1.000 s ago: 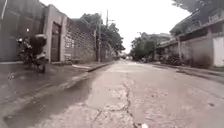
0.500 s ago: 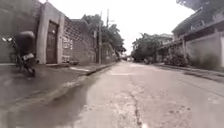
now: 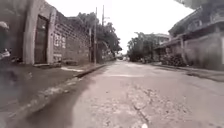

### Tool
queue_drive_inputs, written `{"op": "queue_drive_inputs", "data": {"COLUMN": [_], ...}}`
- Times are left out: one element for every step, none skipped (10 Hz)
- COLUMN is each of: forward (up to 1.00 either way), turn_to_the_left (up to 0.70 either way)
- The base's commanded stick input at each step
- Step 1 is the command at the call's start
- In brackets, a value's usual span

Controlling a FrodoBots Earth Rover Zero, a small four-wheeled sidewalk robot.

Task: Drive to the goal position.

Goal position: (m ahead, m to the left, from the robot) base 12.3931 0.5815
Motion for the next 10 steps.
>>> {"op": "queue_drive_inputs", "data": {"forward": [1.00, 1.00, 1.00, 1.00, 1.00, 1.00, 1.00, 1.00, 1.00, 1.00], "turn_to_the_left": [-0.06, -0.33, -0.26, -0.06, 0.00, 0.00, 0.00, 0.00, 0.00, 0.00]}}
